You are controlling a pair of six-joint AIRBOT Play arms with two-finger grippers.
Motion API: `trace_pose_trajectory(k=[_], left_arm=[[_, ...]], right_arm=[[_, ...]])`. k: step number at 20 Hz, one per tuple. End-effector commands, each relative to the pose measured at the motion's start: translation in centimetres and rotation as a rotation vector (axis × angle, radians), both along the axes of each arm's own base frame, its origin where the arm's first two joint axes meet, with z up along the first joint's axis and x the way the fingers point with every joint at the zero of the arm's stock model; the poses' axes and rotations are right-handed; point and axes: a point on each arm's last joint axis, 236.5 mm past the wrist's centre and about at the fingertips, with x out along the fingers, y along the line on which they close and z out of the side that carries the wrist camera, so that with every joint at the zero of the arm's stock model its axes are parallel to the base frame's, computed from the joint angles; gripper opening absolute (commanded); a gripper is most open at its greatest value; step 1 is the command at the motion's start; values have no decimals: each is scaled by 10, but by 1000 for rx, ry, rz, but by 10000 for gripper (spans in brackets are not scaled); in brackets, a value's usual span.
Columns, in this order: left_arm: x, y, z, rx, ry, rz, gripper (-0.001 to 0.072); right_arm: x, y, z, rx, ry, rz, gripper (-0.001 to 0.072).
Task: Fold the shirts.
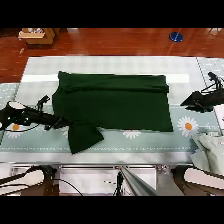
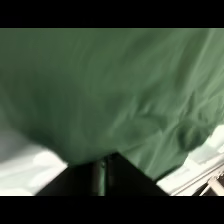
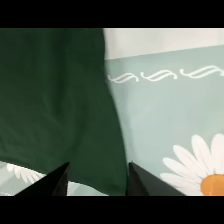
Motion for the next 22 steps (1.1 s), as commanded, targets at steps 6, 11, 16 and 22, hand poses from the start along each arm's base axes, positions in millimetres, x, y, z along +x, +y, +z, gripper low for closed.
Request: trace_pose_trajectory(k=[6, 11, 16, 22], left_arm=[[4, 12, 8, 6, -54, 0, 22], [9, 21, 21, 18, -106, 17, 22], [8, 20, 22, 12, -103, 13, 22], [7, 19, 23, 5, -101, 13, 22]], right_arm=[[-49, -43, -17, -39, 122, -136, 490], [-70, -11, -56, 60, 157, -165, 490], [-82, 21, -83, 157, 167, -236, 486], [-105, 73, -108, 171, 217, -145, 384]])
